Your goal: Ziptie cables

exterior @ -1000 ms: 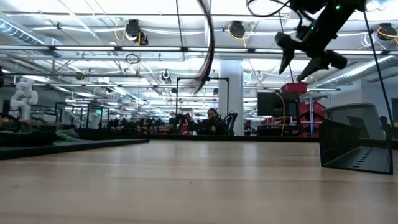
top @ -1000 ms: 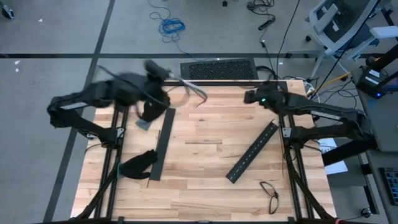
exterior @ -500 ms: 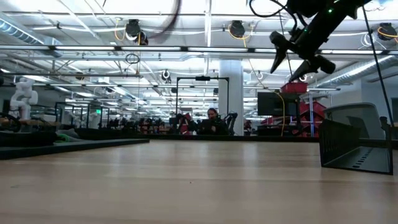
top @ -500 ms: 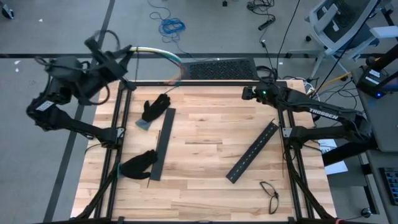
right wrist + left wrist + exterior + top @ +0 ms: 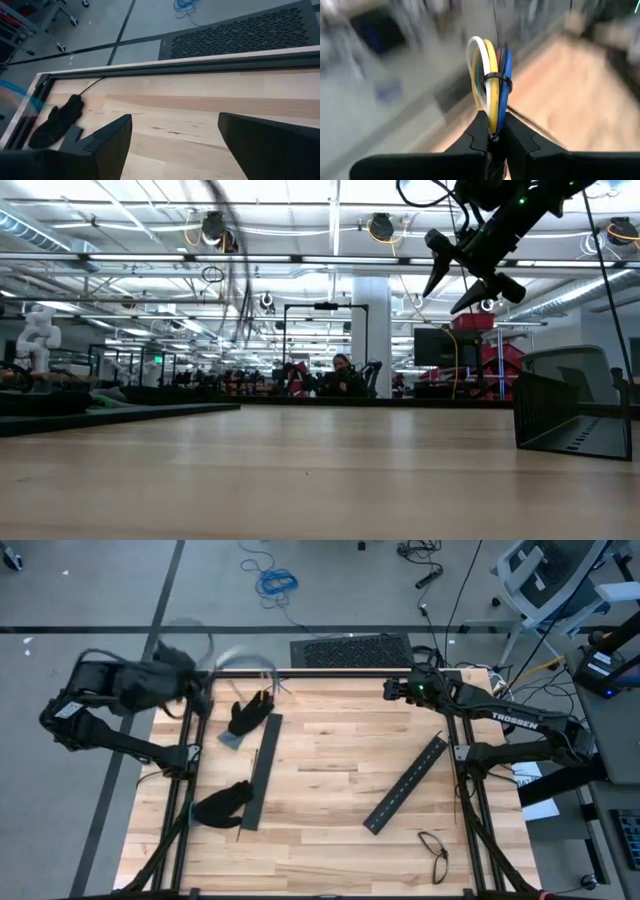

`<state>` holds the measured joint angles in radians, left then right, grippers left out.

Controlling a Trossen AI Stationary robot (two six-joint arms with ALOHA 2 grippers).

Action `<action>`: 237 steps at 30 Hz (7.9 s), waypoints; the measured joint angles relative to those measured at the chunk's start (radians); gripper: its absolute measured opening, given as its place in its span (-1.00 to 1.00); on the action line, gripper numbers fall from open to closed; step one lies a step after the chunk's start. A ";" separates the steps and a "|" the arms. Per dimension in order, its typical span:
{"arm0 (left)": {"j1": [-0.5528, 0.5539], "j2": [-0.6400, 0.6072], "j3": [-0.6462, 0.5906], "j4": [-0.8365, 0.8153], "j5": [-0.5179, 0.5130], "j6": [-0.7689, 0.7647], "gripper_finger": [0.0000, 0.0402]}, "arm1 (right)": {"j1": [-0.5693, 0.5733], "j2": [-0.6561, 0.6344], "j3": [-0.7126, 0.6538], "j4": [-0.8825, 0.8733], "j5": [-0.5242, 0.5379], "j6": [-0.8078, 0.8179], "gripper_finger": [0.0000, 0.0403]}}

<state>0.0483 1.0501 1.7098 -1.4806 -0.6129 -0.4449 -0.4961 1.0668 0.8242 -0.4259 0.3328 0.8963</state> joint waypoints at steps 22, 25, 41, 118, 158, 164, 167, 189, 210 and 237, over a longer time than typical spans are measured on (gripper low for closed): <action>0.002 -0.116 -0.007 -0.084 0.451 -0.718 -0.83 | 0.006 0.000 0.000 0.000 -0.050 -0.083 0.46; 0.002 -0.137 -0.008 -0.096 0.404 -0.711 -0.83 | 0.006 0.000 0.000 0.008 -0.049 -0.104 0.46; 0.032 0.601 -0.038 -0.032 0.360 0.093 -0.83 | 0.014 0.000 0.000 0.064 -0.075 -0.069 0.46; 0.754 0.384 -0.094 0.665 0.645 1.017 0.45 | 0.618 1.097 0.953 -0.631 -0.081 0.794 0.40; 0.910 0.363 -0.094 0.711 0.687 1.053 0.45 | 0.518 1.213 1.027 -0.783 -0.167 -0.082 -0.85; 0.914 0.346 -0.093 0.618 0.716 0.980 0.45 | 0.407 1.212 1.028 -0.667 -0.227 -0.523 -0.85; 0.913 0.336 -0.093 0.556 0.817 0.923 0.45 | 0.353 1.212 1.028 -0.646 -0.263 -0.712 -0.85; 0.780 0.020 -0.693 0.911 0.950 0.454 0.45 | 0.162 1.099 0.928 -0.578 -0.519 -0.971 -0.56; 0.774 -0.001 -0.696 0.837 0.949 0.714 0.45 | 0.174 0.986 0.910 -0.337 -0.495 -0.813 -0.39; 0.786 -0.200 -0.901 0.973 0.838 0.503 0.45 | 0.201 0.784 0.269 0.301 -0.390 -0.513 -0.53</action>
<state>0.8345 0.8497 0.8084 -0.5074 0.2251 0.0580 -0.2953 1.8511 1.0928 -0.1250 -0.0572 0.3834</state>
